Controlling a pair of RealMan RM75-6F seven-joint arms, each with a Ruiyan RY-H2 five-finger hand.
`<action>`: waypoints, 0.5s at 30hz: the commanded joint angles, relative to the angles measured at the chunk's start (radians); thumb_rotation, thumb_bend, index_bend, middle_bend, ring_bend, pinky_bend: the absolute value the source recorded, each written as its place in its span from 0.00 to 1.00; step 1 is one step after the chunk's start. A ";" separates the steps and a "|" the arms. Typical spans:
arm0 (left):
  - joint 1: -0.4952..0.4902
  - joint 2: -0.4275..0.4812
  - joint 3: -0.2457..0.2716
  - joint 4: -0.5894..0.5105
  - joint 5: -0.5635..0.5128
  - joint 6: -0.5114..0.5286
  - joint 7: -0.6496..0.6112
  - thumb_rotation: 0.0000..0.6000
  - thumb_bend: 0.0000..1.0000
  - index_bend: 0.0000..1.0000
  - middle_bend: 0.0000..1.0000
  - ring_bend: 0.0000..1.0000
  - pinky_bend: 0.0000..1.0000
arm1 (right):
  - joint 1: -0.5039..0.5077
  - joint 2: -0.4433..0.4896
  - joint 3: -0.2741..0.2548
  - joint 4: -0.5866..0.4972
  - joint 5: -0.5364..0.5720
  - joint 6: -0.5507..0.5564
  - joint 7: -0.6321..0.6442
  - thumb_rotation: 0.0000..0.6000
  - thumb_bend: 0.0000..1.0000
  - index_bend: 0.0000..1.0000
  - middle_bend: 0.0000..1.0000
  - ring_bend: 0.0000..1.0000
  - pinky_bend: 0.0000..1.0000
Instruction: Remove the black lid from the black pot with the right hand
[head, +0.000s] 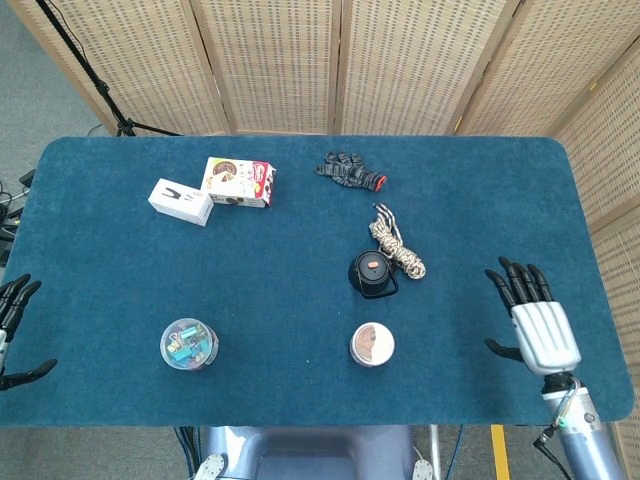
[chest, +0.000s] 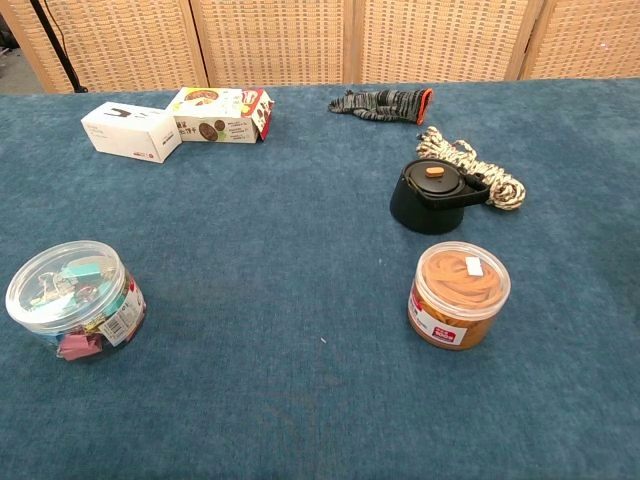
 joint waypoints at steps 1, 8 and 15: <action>-0.001 0.003 -0.002 0.001 -0.005 -0.002 -0.007 1.00 0.08 0.00 0.00 0.00 0.00 | 0.133 -0.035 0.061 -0.039 0.112 -0.155 -0.040 1.00 0.22 0.22 0.00 0.00 0.00; -0.002 0.008 -0.005 0.004 -0.014 -0.006 -0.023 1.00 0.08 0.00 0.00 0.00 0.00 | 0.301 -0.159 0.119 0.003 0.329 -0.274 -0.219 1.00 0.44 0.24 0.00 0.00 0.00; -0.010 0.011 -0.009 0.002 -0.025 -0.022 -0.026 1.00 0.08 0.00 0.00 0.00 0.00 | 0.416 -0.258 0.151 0.071 0.485 -0.276 -0.344 1.00 0.58 0.28 0.00 0.00 0.00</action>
